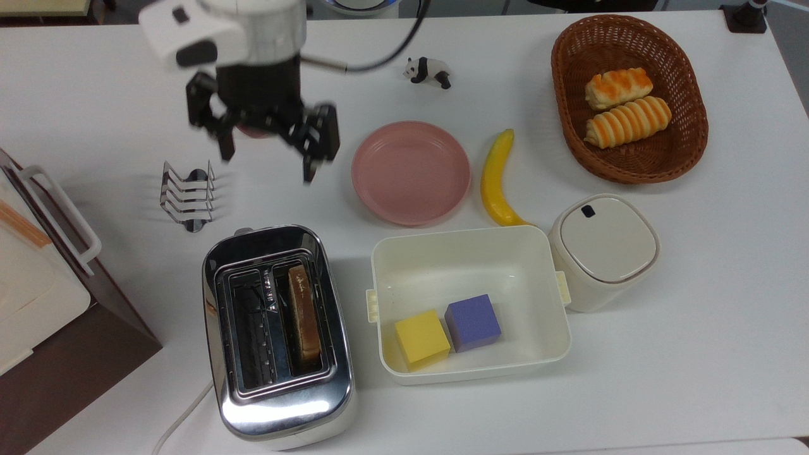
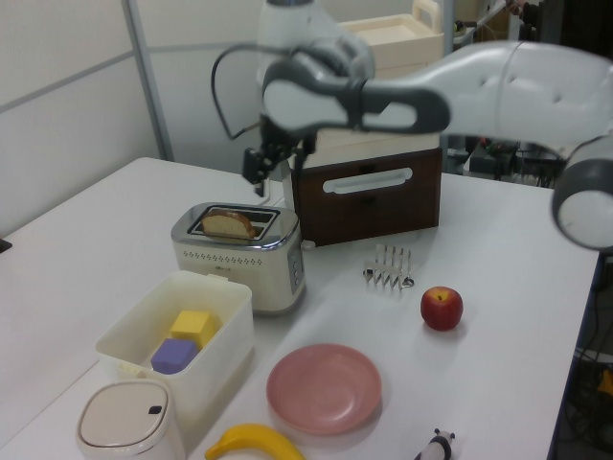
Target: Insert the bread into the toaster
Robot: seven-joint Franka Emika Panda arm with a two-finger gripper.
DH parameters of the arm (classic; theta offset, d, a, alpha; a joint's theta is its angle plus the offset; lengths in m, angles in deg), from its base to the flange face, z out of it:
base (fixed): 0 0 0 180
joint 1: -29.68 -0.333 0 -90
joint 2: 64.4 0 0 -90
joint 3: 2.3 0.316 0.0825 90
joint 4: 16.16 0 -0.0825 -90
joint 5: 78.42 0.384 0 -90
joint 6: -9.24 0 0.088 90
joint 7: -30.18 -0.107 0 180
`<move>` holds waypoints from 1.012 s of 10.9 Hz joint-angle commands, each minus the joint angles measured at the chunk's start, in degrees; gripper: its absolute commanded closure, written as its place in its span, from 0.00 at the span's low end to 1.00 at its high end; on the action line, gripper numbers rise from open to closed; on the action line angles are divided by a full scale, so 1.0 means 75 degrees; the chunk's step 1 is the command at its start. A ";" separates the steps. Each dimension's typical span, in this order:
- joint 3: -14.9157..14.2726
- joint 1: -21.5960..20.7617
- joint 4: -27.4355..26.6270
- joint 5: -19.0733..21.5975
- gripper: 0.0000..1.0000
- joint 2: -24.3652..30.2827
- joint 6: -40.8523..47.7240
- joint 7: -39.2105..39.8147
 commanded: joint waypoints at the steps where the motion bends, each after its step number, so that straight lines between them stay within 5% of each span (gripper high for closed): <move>1: 0.0465 0.0296 -0.1679 0.0044 0.00 0.1534 0.1101 -0.0064; 4: 0.1284 0.1255 -0.2759 0.0045 0.00 0.2403 0.1150 0.0157; 11: 0.0761 0.0792 -0.2844 0.0045 0.00 0.2546 0.1372 0.0639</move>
